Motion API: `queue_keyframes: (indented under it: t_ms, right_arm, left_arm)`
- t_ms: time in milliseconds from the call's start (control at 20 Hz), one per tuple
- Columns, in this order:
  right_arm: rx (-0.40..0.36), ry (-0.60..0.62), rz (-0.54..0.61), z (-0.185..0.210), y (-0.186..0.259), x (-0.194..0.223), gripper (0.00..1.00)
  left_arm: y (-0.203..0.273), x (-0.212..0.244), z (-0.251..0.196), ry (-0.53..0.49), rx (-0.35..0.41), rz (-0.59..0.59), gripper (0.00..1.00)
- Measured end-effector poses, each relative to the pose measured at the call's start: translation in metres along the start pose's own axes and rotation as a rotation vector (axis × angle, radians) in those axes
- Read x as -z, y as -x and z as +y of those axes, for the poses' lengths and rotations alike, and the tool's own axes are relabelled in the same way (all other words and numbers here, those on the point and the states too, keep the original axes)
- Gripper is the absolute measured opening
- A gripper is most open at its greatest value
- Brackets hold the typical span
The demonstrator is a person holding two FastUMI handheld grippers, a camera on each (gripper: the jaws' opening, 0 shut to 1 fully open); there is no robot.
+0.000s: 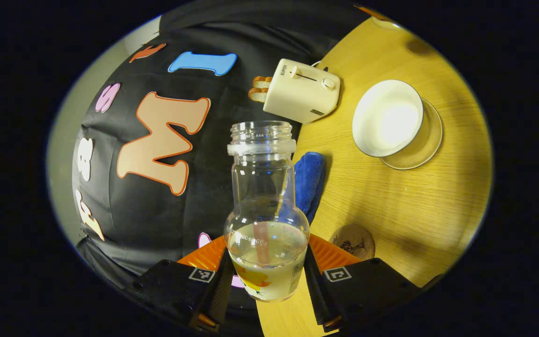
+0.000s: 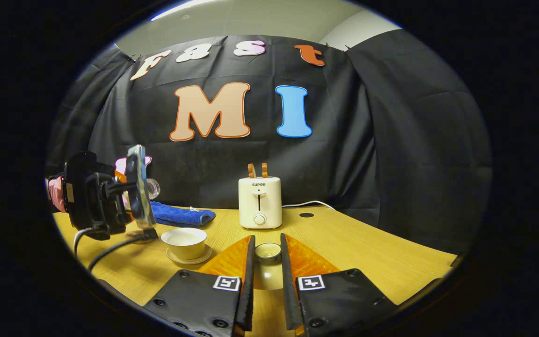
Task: Open the teacup lid with one hand, grasp the water bottle and pour water into the teacup with the other hand; after pouring, place the water bottle on the coaster and then close the teacup lid.
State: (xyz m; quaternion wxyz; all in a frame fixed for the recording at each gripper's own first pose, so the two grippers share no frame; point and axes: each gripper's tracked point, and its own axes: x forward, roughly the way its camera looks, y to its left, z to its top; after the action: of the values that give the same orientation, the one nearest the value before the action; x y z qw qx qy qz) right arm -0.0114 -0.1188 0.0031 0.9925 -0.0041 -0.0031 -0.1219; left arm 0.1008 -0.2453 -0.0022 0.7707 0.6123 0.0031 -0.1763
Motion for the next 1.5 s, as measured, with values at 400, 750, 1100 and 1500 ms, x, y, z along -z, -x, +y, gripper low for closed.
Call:
queue_keyframes:
  t_ms: [400, 750, 1100, 1500]
  right_arm:
    - [-0.001, 0.000, 0.000, 0.000, -0.001, 0.000, 0.30]
    - [-0.001, 0.000, 0.001, 0.001, 0.000, 0.000, 0.30]
    - [-0.001, 0.000, 0.001, 0.001, -0.001, 0.000, 0.31]
    - [-0.001, 0.000, 0.002, 0.000, -0.001, 0.000, 0.30]
  left_arm:
    - [-0.001, -0.005, -0.003, -0.283, -0.053, 0.003, 0.69]
    - [0.004, -0.011, -0.006, -0.450, -0.080, -0.005, 0.69]
    - [0.004, -0.014, -0.009, -0.539, -0.094, -0.007, 0.69]
    - [0.004, -0.015, -0.006, -0.651, -0.113, -0.003, 0.69]
